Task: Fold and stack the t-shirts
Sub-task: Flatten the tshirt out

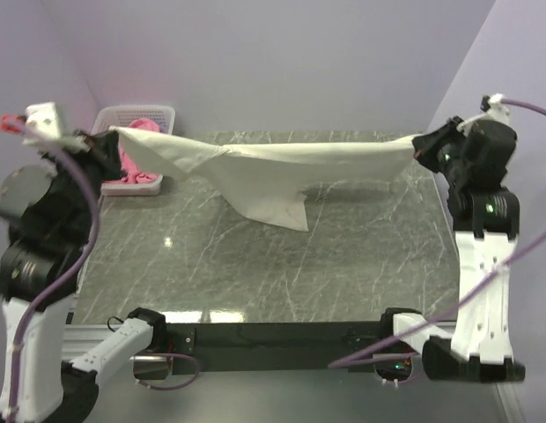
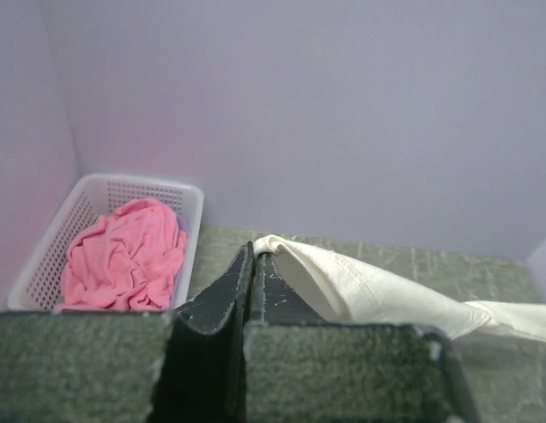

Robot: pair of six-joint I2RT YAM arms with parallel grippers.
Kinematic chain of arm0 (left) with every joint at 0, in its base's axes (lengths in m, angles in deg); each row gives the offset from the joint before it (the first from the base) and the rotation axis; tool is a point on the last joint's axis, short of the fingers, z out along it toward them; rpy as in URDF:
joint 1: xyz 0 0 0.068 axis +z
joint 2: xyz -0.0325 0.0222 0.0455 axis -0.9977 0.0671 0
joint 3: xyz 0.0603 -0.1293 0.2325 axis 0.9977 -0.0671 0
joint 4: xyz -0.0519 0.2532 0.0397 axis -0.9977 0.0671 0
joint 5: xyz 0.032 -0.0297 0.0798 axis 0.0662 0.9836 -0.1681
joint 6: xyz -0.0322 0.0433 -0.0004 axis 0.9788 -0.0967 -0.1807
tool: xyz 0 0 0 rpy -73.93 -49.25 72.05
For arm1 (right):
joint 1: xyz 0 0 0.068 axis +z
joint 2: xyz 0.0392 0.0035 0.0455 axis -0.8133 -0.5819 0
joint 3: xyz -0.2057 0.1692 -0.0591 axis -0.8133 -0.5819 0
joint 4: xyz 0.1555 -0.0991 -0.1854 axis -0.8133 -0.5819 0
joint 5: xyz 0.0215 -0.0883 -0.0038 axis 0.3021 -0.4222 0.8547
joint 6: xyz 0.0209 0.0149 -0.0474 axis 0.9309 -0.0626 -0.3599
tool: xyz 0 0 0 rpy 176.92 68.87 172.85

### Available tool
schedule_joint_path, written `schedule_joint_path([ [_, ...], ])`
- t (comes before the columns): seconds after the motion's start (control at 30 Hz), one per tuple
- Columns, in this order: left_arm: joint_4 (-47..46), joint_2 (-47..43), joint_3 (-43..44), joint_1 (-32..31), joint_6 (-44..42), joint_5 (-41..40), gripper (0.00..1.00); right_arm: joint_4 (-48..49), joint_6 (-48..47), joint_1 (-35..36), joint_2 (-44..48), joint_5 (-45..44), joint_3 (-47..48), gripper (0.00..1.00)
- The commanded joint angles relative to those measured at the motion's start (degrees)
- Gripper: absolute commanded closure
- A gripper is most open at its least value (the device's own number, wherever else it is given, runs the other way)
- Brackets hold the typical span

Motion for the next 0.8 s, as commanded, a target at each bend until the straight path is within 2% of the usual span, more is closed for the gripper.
schedule_joint_path([
  [0.0, 2.77, -5.37, 3.37, 0.47, -0.59, 3.89, 0.99, -1.71, -2.46, -1.00, 8.62, -1.81, -0.40, 1.00],
  [0.17, 6.82, -4.77, 10.22, 0.47, -2.17, 3.81, 0.99, -3.48, -1.49, -1.00, 12.59, -2.88, 2.93, 1.00],
  [0.33, 7.00, 0.50, 9.10, 0.47, -2.70, 3.10, 0.99, -4.45, -0.88, -1.00, 9.78, -1.29, 2.25, 1.00],
  [0.43, 3.32, 2.97, 1.65, 0.47, -1.56, 4.42, 0.99, -2.52, 0.00, -1.00, 7.06, 0.55, -3.98, 1.00],
  [0.57, -3.80, 5.95, -14.67, 0.47, -0.15, 4.95, 0.99, 1.16, 0.88, -0.91, 1.52, 2.14, -15.65, 1.00],
  [0.67, -10.30, 10.25, -23.38, 0.47, 0.38, 5.39, 0.99, 8.35, 2.11, -0.83, -3.57, 1.97, -22.17, 1.00],
  [0.77, -15.49, 13.24, -29.29, 0.56, 0.55, 4.51, 0.99, 12.15, 2.46, -0.48, -11.74, 0.30, -23.78, 1.00],
])
